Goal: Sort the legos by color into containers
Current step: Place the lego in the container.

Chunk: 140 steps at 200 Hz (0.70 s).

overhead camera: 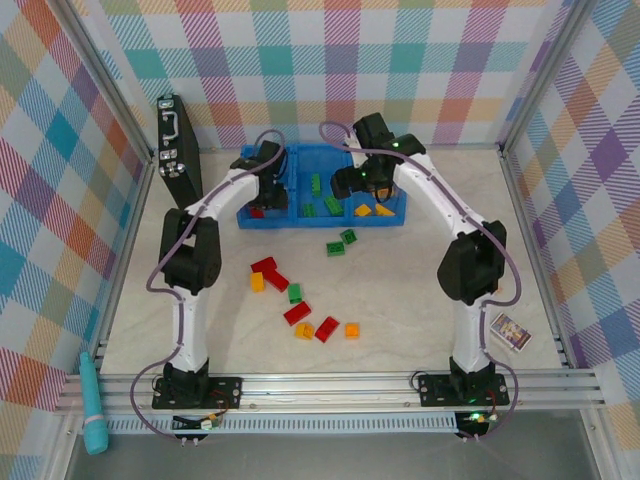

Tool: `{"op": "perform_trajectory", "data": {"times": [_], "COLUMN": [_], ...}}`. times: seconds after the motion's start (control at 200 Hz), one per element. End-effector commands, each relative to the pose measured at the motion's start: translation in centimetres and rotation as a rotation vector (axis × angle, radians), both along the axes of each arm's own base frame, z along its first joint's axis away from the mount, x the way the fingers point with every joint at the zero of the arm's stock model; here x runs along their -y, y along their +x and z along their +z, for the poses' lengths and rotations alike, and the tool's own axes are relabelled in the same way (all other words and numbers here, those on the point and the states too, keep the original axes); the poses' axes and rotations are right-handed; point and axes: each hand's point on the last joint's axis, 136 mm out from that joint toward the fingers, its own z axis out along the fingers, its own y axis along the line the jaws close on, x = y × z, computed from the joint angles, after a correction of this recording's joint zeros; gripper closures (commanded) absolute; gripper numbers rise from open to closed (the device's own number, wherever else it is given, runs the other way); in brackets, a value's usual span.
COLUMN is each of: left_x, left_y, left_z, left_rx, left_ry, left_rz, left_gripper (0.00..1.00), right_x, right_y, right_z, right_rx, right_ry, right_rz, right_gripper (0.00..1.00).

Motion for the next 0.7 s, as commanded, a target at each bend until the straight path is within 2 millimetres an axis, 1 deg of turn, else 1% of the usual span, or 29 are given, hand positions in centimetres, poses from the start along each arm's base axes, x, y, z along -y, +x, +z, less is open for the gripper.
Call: {"op": "perform_trajectory", "data": {"times": [0.0, 0.14, 0.25, 0.355, 0.385, 0.42, 0.49, 0.585, 0.61, 0.695], "left_x": [0.5, 0.0, -0.3, -0.8, -0.9, -1.0, -1.1, -1.1, -1.2, -1.3], "left_y": [0.5, 0.1, -0.8, -1.5, -1.7, -1.8, -1.9, -2.4, -2.6, -3.7], "left_z": [0.7, 1.1, 1.5, 2.8, 3.4, 4.3, 6.1, 9.3, 10.2, 12.2], "left_rx": [0.004, 0.002, -0.002, 0.02, 0.029, 0.045, 0.084, 0.146, 0.161, 0.186], "left_ry": [-0.041, -0.024, -0.023, -0.016, -0.014, -0.014, -0.021, -0.04, -0.045, -0.059], "left_rz": [-0.003, -0.003, 0.002, 0.006, 0.006, 0.003, -0.006, -0.024, -0.029, -0.049], "left_gripper": [0.65, 0.61, 0.53, 0.46, 0.41, 0.4, 0.4, 0.4, 0.4, 0.43], "right_x": [-0.5, -1.0, -1.8, -2.2, -2.2, -2.1, -2.0, -2.0, -2.0, -2.0], "right_y": [-0.4, -0.1, -0.2, -0.2, -0.2, -0.2, -0.2, -0.2, -0.2, -0.4], "right_z": [0.3, 0.2, -0.1, -0.3, -0.4, -0.3, 0.1, 0.5, 0.5, 0.5], "right_rx": [-0.018, -0.034, -0.059, -0.068, -0.068, -0.064, -0.051, -0.034, -0.032, -0.031], "right_ry": [0.0, 0.022, 0.063, 0.08, 0.079, 0.077, 0.078, 0.085, 0.087, 0.094], "right_rz": [0.023, 0.013, 0.019, 0.027, 0.027, 0.028, 0.029, 0.032, 0.033, 0.033], "right_gripper": [0.13, 0.13, 0.13, 0.13, 0.13, 0.13, 0.13, 0.13, 0.13, 0.13]}}
